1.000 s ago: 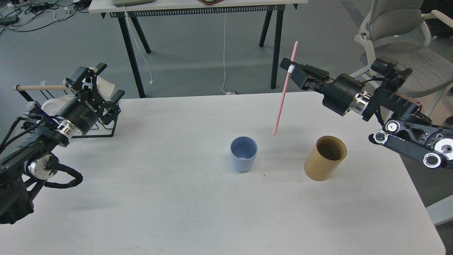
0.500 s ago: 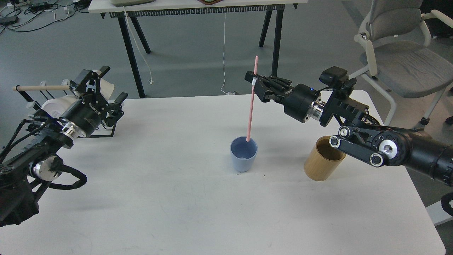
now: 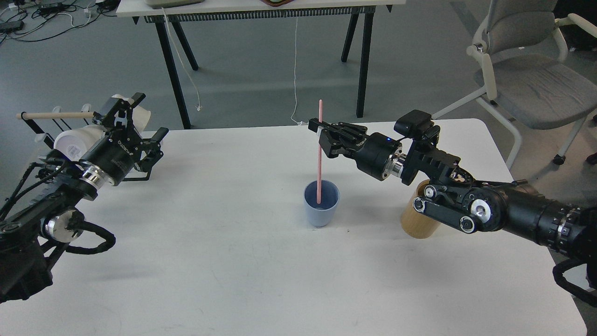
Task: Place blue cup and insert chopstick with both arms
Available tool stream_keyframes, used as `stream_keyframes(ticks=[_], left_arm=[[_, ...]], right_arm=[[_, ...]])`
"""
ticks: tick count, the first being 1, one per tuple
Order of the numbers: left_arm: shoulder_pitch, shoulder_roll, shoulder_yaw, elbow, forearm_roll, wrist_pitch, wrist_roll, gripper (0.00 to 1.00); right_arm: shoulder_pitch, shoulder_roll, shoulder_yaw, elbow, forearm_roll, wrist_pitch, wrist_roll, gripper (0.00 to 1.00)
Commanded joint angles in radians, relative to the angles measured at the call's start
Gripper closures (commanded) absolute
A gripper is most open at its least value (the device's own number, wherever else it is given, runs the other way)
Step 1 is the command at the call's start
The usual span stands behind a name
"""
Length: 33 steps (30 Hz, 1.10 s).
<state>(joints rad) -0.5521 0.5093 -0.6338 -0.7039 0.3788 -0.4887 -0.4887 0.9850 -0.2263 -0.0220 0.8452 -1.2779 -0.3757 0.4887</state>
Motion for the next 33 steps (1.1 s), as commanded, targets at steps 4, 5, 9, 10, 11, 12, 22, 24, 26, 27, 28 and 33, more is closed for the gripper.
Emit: stream_keyframes(ticks=[4, 5, 9, 10, 11, 12, 22, 24, 26, 27, 28, 33], left_arm=[[0.001, 0.0, -0.001, 0.0, 0.0, 0.0, 0.0, 0.02], [0.001, 0.0, -0.001, 0.0, 0.0, 0.0, 0.0, 0.02], [0.001, 0.0, 0.0, 0.0, 0.0, 0.0, 0.0, 0.02], [0.001, 0.0, 0.0, 0.0, 0.0, 0.0, 0.0, 0.02], [0.001, 0.0, 0.0, 0.0, 0.0, 0.0, 0.0, 0.02], [0.001, 0.0, 0.0, 0.0, 0.0, 0.0, 0.0, 0.02], [-0.011, 0.0, -0.007, -0.003, -0.003, 0.0, 0.0, 0.02], [-0.017, 0.0, -0.01, -0.006, -0.003, 0.0, 0.0, 0.02], [-0.02, 0.0, -0.014, -0.012, -0.003, 0.0, 0.0, 0.02], [-0.026, 0.0, -0.014, -0.014, -0.005, 0.0, 0.0, 0.02], [-0.031, 0.0, -0.014, -0.015, -0.005, 0.0, 0.0, 0.02], [-0.032, -0.021, -0.014, -0.016, -0.006, 0.0, 0.0, 0.02]], right_arm=[[-0.017, 0.013, 0.002, 0.002, 0.009, 0.0, 0.0, 0.19], [-0.016, 0.013, 0.002, 0.003, 0.011, 0.0, 0.0, 0.14], [-0.012, 0.005, 0.028, 0.034, 0.018, -0.003, 0.0, 0.02], [-0.011, 0.004, 0.048, 0.038, 0.018, -0.003, 0.0, 0.02], [-0.009, 0.001, 0.086, 0.04, 0.018, -0.005, 0.0, 0.02], [-0.009, -0.007, 0.129, 0.041, 0.018, -0.005, 0.0, 0.02], [-0.022, -0.223, 0.421, 0.153, 0.499, 0.209, 0.0, 0.02], [-0.049, -0.277, 0.43, 0.182, 0.662, 0.364, 0.0, 0.02], [-0.095, -0.317, 0.436, 0.199, 0.785, 0.566, 0.0, 0.01], [-0.107, -0.327, 0.441, 0.193, 0.819, 0.662, 0.0, 0.01], [-0.12, -0.334, 0.451, 0.189, 0.848, 0.766, 0.0, 0.01], [-0.201, -0.338, 0.548, 0.135, 0.891, 0.864, 0.0, 0.01]])
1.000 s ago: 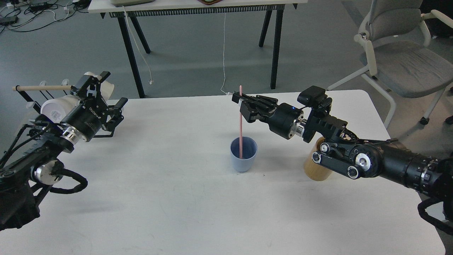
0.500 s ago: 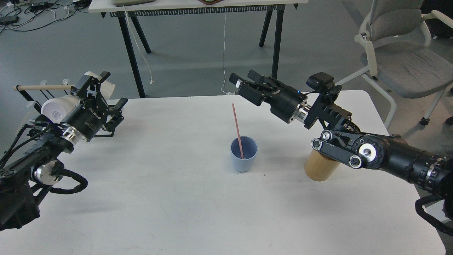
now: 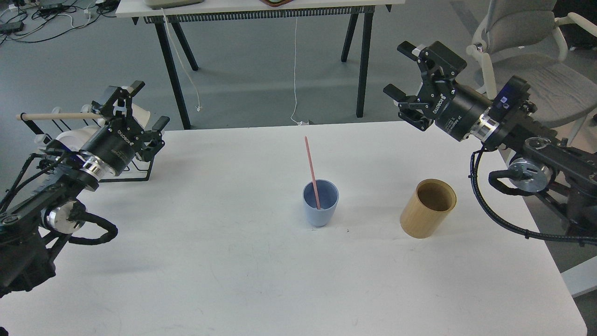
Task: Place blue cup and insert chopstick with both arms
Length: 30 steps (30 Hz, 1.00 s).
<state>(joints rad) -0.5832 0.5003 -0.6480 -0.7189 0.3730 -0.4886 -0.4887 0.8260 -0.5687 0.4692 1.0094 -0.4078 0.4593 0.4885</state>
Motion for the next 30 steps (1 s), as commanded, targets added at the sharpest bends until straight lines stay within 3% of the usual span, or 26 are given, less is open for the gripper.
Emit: stream_keyframes(ticks=[1, 11, 16, 23, 30], left_arm=[[-0.001, -0.014, 0.002, -0.001, 0.0, 0.0, 0.0, 0.02], [0.006, -0.031, 0.004, -0.001, 0.001, 0.0, 0.0, 0.02], [0.005, -0.032, 0.002, -0.001, 0.0, 0.0, 0.0, 0.02], [0.006, -0.032, 0.002, -0.001, 0.0, 0.0, 0.0, 0.02], [0.008, -0.034, 0.002, -0.001, 0.001, 0.0, 0.0, 0.02]], right_arm=[[-0.053, 0.009, 0.075, -0.034, 0.024, 0.029, 0.0, 0.01], [-0.079, 0.047, 0.103, -0.13, 0.208, 0.029, 0.0, 0.01], [-0.073, 0.125, 0.112, -0.232, 0.281, 0.029, 0.0, 0.01], [-0.067, 0.158, 0.114, -0.212, 0.277, 0.029, 0.0, 0.01], [-0.071, 0.098, 0.095, -0.117, 0.213, 0.029, 0.0, 0.01]])
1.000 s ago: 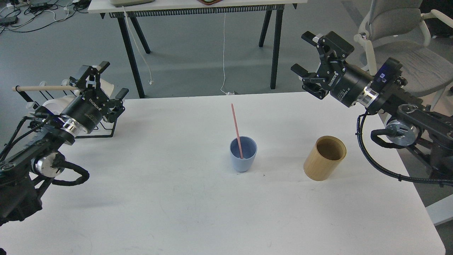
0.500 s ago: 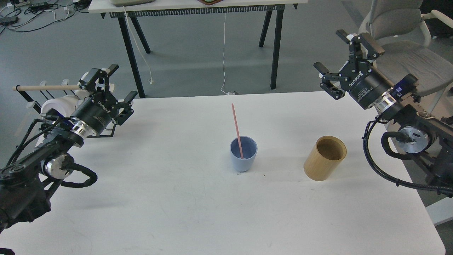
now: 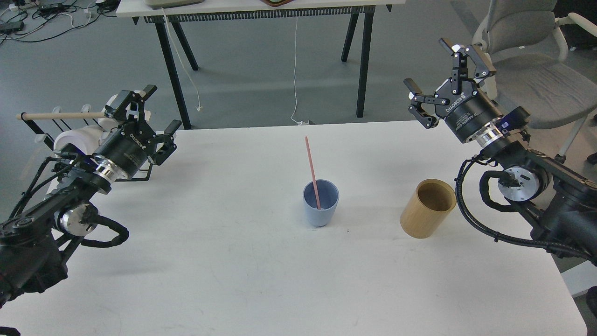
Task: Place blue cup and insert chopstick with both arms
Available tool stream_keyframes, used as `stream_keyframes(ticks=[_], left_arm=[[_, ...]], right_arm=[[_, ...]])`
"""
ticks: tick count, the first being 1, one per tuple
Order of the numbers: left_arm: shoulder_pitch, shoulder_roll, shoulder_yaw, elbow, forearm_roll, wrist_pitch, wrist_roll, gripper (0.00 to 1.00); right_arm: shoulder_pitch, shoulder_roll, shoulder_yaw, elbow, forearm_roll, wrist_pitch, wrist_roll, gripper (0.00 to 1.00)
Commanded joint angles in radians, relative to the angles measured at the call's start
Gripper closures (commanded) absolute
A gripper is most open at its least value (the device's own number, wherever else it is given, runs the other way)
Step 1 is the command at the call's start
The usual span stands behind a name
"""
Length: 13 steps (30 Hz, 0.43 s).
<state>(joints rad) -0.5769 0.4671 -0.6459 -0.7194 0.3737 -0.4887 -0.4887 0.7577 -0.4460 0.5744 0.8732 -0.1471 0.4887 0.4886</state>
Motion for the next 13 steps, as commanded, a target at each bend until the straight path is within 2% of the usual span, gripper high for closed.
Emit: stream_keyframes(ticks=[1, 13], left_arm=[[0.002, 0.001, 0.0, 0.0, -0.001, 0.0, 0.0, 0.02], [-0.001, 0.001, 0.0, 0.0, -0.001, 0.0, 0.0, 0.02]], right_arm=[[0.0, -0.026, -0.01, 0.018, -0.086, 0.0, 0.0, 0.01], [-0.004, -0.046, -0.001, 0.009, -0.144, 0.0, 0.0, 0.01]])
